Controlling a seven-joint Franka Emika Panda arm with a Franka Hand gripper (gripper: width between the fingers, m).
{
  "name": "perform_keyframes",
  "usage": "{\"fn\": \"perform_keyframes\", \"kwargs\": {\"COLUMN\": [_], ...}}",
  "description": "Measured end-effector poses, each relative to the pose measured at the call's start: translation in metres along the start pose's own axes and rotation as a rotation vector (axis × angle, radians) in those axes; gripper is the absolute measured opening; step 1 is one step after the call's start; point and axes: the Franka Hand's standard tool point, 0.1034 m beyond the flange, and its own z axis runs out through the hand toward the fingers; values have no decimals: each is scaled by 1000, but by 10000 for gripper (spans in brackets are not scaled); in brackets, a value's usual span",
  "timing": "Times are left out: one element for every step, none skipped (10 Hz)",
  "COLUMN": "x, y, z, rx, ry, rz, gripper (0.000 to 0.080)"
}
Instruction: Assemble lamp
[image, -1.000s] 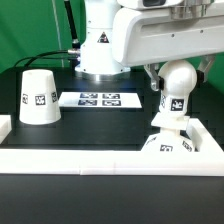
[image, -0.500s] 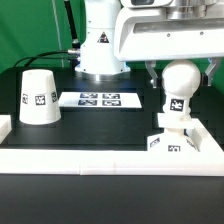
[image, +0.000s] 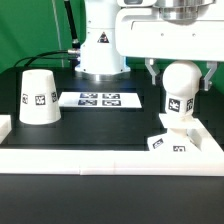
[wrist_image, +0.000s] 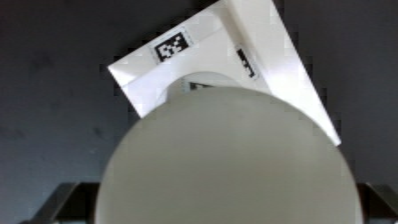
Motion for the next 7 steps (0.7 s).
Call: {"fn": "perform_keyframes", "kwargs": {"x": [0,0,-1,-2,-3,-5,-6], "y": [1,1,2,2,1,-1,-2], "z": [0,0,1,1,1,2,3], "rx": [1,5,7,16,22,29,40], "ry": [2,5,5,-1,-4,-12,-24], "rz": [46,144,237,326,395,470,583], "gripper": [579,579,579,579,579,579,579]}}
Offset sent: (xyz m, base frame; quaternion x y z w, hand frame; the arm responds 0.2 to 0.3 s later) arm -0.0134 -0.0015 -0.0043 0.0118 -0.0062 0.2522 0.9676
